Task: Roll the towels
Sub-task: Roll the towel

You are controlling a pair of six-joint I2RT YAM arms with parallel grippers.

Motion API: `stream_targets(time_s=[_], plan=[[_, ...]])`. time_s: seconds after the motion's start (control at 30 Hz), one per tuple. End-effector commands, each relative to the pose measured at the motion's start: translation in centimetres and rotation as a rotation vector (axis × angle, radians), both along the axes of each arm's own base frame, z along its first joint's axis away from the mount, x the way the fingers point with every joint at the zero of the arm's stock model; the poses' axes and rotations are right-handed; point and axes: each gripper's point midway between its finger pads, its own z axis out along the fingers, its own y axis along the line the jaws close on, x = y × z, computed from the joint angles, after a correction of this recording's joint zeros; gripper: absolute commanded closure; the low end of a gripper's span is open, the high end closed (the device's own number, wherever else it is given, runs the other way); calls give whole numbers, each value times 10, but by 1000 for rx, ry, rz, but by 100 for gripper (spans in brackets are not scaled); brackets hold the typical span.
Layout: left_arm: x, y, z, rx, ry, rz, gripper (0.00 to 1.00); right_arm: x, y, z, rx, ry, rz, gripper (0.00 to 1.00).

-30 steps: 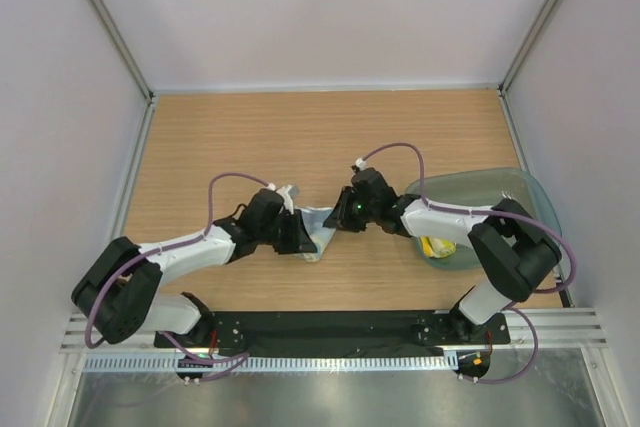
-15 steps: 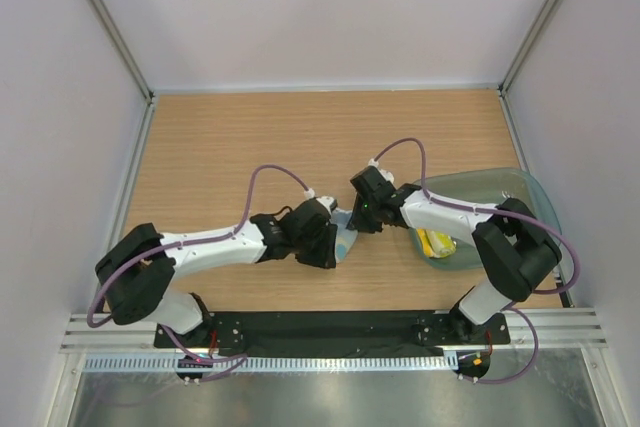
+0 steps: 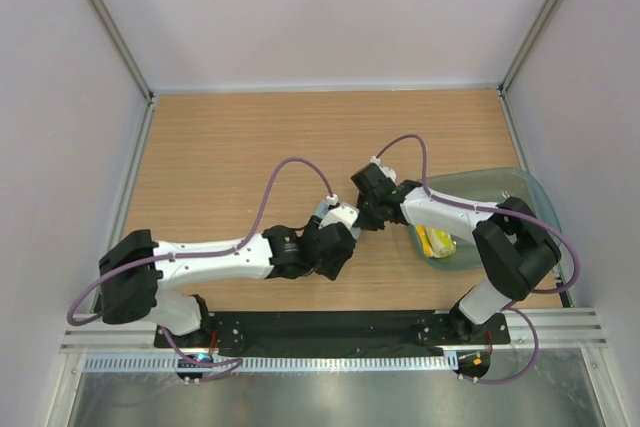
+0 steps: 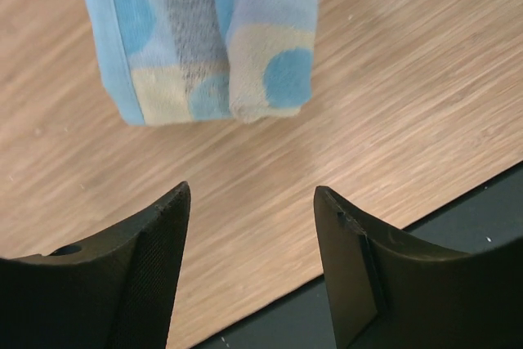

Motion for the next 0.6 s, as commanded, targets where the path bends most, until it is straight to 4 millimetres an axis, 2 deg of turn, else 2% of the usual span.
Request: stream_targets(time_s=[0.0,0.2,0.23,0.3,0.4,0.57], plan=[[19,-28,27,-23,-189,-51,37,-3,1,-1,-24,17,25,94],[20,-62,18,-36,-234,-141,36,-5,4,-2,-9,31,36,94],[20,-64,11,-14,-237,-158,36,-6,4,-3,-9,35,38,94],[23,-71,13,-15,-251,-164,36,-7,5,-2,-3,35,42,94],[27,-73,5,18,-267,-171,36,-8,5,0,4,34,46,94],[37,-72,5,73,-330,-152,36,-9,7,1,10,40,56,94]])
